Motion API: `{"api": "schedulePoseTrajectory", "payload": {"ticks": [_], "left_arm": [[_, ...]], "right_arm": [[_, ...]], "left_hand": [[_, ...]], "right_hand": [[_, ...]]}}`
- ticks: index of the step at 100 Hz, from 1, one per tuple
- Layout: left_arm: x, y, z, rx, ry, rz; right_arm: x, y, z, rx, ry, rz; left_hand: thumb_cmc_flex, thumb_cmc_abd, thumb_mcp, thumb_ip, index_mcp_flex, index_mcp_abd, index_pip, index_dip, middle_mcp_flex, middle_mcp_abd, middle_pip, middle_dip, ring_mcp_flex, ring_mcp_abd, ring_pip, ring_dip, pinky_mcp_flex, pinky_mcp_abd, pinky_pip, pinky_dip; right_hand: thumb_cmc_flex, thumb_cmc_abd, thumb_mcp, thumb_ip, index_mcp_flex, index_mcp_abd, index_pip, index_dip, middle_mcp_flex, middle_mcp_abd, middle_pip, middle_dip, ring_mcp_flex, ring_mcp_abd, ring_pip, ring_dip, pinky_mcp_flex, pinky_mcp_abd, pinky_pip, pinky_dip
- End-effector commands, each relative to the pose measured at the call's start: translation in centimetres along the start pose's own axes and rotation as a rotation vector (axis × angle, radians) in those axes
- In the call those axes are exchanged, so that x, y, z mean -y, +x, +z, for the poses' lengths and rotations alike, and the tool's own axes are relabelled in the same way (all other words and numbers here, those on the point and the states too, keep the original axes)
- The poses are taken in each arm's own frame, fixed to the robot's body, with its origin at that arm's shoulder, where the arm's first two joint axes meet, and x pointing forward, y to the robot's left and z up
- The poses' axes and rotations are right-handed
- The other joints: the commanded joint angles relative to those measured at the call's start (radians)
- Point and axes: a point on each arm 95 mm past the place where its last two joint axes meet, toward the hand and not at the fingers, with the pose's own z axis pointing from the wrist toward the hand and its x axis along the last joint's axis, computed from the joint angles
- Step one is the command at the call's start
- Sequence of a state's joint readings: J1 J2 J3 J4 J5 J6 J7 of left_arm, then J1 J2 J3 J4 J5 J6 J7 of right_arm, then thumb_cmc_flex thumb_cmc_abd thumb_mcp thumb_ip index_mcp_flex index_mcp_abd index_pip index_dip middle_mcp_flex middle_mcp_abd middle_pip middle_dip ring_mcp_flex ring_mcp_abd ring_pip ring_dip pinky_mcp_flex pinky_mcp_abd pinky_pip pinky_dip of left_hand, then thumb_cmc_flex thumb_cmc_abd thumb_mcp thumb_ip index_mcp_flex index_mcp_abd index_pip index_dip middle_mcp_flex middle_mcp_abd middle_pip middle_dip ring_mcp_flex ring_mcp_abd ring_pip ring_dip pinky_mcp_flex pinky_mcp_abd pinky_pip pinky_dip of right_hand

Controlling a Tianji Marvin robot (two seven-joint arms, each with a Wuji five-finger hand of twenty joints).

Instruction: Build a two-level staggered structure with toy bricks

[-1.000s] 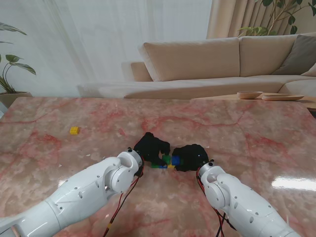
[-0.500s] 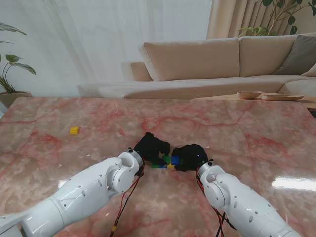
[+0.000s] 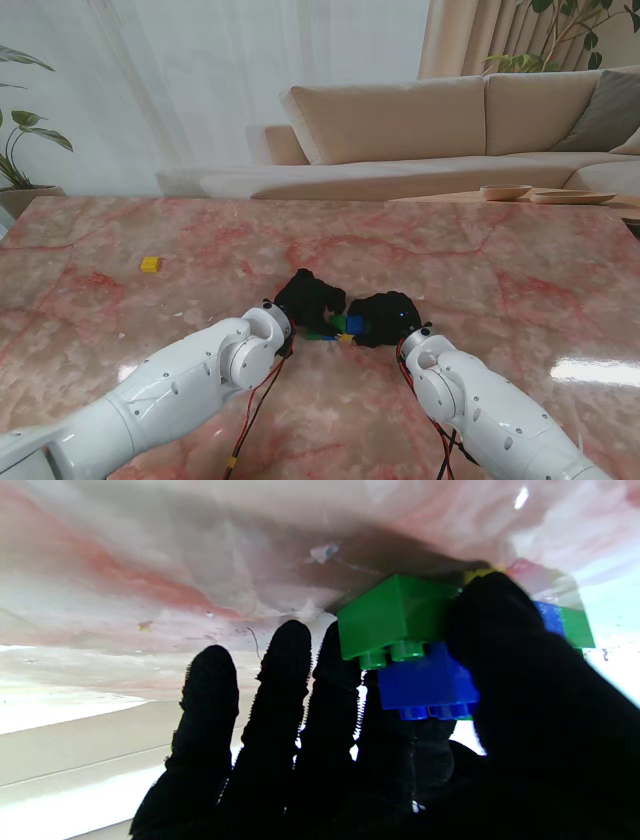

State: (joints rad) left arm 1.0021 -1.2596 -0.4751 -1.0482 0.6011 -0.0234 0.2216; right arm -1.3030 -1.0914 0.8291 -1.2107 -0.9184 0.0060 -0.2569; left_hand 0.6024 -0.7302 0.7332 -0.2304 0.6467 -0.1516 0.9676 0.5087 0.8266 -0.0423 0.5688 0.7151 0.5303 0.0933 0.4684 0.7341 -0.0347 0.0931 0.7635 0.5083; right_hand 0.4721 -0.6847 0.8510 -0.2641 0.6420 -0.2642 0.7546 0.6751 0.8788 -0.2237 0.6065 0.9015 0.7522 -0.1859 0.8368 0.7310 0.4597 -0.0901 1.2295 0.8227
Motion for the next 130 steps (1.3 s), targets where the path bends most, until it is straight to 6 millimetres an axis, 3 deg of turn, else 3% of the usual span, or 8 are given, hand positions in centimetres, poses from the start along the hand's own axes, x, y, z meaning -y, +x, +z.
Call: {"api": "schedulePoseTrajectory", "payload": {"ticks": [1,26,49,84,104,117,121,130], "left_arm": [[-0.4,0.1,-0.1,-0.004,-0.011,0.006],[-0.5,0.1,-0.1,-0.009,-0.012,0.01],[-0.4,0.0,-0.2,-0.016,-0.014,0.019],[-0.2,-0.2,-0.7,-0.048,-0.025,0.006],[0.5,-0.3,-1.3,-0.034,0.015,-0.026],[1.0,-0.4,-1.7,-0.008,0.073,-0.111],[1.2,-0.4,-1.7,-0.003,0.101,-0.128],[1.4,-0.4,-1.7,-0.001,0.143,-0.158]], "right_arm": [[1.2,-0.1,-0.5,0.007,0.043,0.002],[1.3,-0.1,-0.6,0.006,0.043,0.002],[1.3,-0.1,-0.6,0.007,0.043,0.002],[1.2,-0.1,-0.6,0.006,0.044,-0.001],[1.2,-0.1,-0.5,0.006,0.042,-0.003],[1.2,-0.1,-0.5,0.007,0.041,-0.006],[1.2,-0.1,-0.5,0.007,0.041,-0.007],[1.2,-0.1,-0.5,0.009,0.044,-0.007]], "left_hand": [[0.013,0.053,0.006,0.006,0.064,-0.061,0.062,0.029,-0.001,-0.002,0.019,-0.011,0.01,0.018,-0.008,0.016,-0.023,0.009,-0.002,-0.011],[-0.052,0.053,0.057,0.003,0.027,-0.013,-0.002,0.063,-0.04,0.002,0.004,-0.021,-0.015,0.018,-0.02,0.011,-0.022,0.008,-0.032,-0.023],[-0.136,0.061,0.146,0.077,-0.032,0.044,-0.087,0.106,-0.093,0.008,-0.019,-0.041,-0.052,0.017,-0.04,0.0,-0.022,0.003,-0.077,-0.029],[-0.191,-0.02,0.11,0.061,-0.137,0.077,-0.199,0.077,-0.176,-0.002,-0.06,-0.067,-0.104,0.012,-0.084,-0.017,-0.028,-0.003,-0.188,-0.041],[-0.221,0.026,0.052,0.064,-0.199,0.126,-0.332,-0.019,-0.273,0.01,-0.135,-0.146,-0.153,0.005,-0.134,-0.052,-0.026,-0.008,-0.277,0.002],[-0.198,0.095,-0.006,0.083,-0.188,0.117,-0.325,-0.034,-0.258,0.007,-0.129,-0.165,-0.133,0.008,-0.121,-0.048,-0.024,-0.007,-0.286,0.034],[-0.181,0.119,-0.006,0.096,-0.163,0.1,-0.297,-0.027,-0.223,-0.001,-0.112,-0.16,-0.106,0.007,-0.1,-0.033,-0.022,-0.008,-0.253,0.066],[-0.142,0.123,0.057,0.108,-0.045,0.038,-0.196,0.0,-0.078,-0.012,-0.059,-0.137,0.006,0.012,-0.018,0.032,-0.02,-0.011,-0.01,0.218]], "right_hand": [[0.046,0.029,0.078,-0.014,0.064,-0.112,0.068,0.008,0.042,-0.019,-0.009,-0.009,0.024,-0.021,0.012,0.026,-0.004,0.004,0.021,0.012],[0.046,0.028,0.077,-0.015,0.064,-0.112,0.068,0.008,0.042,-0.019,-0.009,-0.009,0.024,-0.021,0.012,0.026,-0.004,0.004,0.021,0.012],[0.045,0.027,0.076,-0.015,0.063,-0.112,0.068,0.007,0.041,-0.018,-0.009,-0.009,0.023,-0.021,0.012,0.026,-0.004,0.004,0.021,0.012],[0.047,0.026,0.076,-0.015,0.063,-0.112,0.068,0.008,0.042,-0.019,-0.008,-0.009,0.025,-0.021,0.013,0.026,-0.004,0.004,0.021,0.012],[0.046,0.026,0.076,-0.015,0.064,-0.112,0.068,0.008,0.042,-0.019,-0.008,-0.009,0.025,-0.022,0.012,0.026,-0.004,0.004,0.021,0.012],[0.048,0.026,0.078,-0.014,0.064,-0.112,0.068,0.008,0.043,-0.019,-0.008,-0.009,0.025,-0.021,0.012,0.026,-0.004,0.004,0.021,0.012],[0.047,0.025,0.077,-0.015,0.064,-0.112,0.068,0.008,0.043,-0.019,-0.008,-0.009,0.025,-0.022,0.012,0.026,-0.004,0.004,0.021,0.012],[0.046,0.026,0.077,-0.015,0.064,-0.112,0.068,0.008,0.042,-0.019,-0.009,-0.009,0.024,-0.021,0.012,0.026,-0.005,0.005,0.02,0.012]]}}
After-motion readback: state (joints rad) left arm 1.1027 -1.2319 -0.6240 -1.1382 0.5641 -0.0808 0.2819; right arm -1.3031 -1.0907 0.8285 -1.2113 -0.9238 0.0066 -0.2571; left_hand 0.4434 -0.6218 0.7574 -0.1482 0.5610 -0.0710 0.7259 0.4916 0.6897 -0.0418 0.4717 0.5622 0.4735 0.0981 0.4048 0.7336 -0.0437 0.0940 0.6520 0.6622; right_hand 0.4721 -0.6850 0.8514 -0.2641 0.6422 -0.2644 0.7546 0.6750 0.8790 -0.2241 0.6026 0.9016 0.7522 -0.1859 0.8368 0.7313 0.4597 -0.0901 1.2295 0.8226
